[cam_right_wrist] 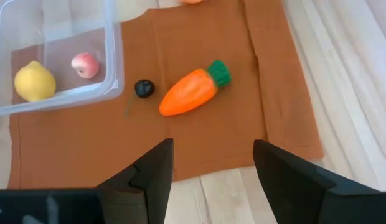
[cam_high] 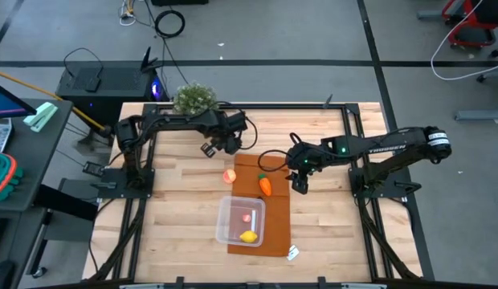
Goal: Pick and placing Produce into tupperware
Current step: Put the red cherry into the transparent bin
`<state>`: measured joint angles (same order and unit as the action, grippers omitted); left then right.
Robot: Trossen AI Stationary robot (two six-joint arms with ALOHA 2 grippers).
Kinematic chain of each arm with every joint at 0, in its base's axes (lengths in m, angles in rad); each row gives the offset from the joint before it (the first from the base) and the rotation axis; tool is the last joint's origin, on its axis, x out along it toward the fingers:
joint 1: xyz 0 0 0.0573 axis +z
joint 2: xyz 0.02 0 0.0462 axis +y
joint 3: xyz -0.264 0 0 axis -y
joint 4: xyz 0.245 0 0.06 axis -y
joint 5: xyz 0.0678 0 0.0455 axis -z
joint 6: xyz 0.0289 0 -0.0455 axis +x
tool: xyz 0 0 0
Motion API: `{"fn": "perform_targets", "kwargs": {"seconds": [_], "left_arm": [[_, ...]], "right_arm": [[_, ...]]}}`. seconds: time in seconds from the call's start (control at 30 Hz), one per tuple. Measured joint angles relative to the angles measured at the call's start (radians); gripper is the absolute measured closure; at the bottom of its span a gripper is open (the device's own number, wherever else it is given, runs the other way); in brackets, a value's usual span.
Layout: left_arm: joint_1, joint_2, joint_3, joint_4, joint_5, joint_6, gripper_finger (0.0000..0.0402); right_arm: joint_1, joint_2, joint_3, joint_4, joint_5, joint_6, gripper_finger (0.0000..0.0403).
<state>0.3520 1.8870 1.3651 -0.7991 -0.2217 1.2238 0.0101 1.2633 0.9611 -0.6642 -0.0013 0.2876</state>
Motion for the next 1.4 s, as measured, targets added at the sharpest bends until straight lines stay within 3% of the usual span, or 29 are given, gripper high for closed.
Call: {"fn": "perform_targets", "kwargs": {"seconds": [0.27,0.53,1.4], "left_arm": [[-0.003,-0.002,0.0,0.129,0.06,0.05,0.0238],[0.008,0.013,0.0,0.115,0.086,0.094,0.0191],[0.064,0.143,0.0,0.112,0.088,-0.008,0.022]], "right_arm": [[0.0,0.0,0.0,0.0,0.0,-0.004,0.0213],[0.0,0.0,0.0,0.0,0.0,-0.008,0.0213],[0.0,0.0,0.0,0.009,0.0,-0.003,0.0213]]}}
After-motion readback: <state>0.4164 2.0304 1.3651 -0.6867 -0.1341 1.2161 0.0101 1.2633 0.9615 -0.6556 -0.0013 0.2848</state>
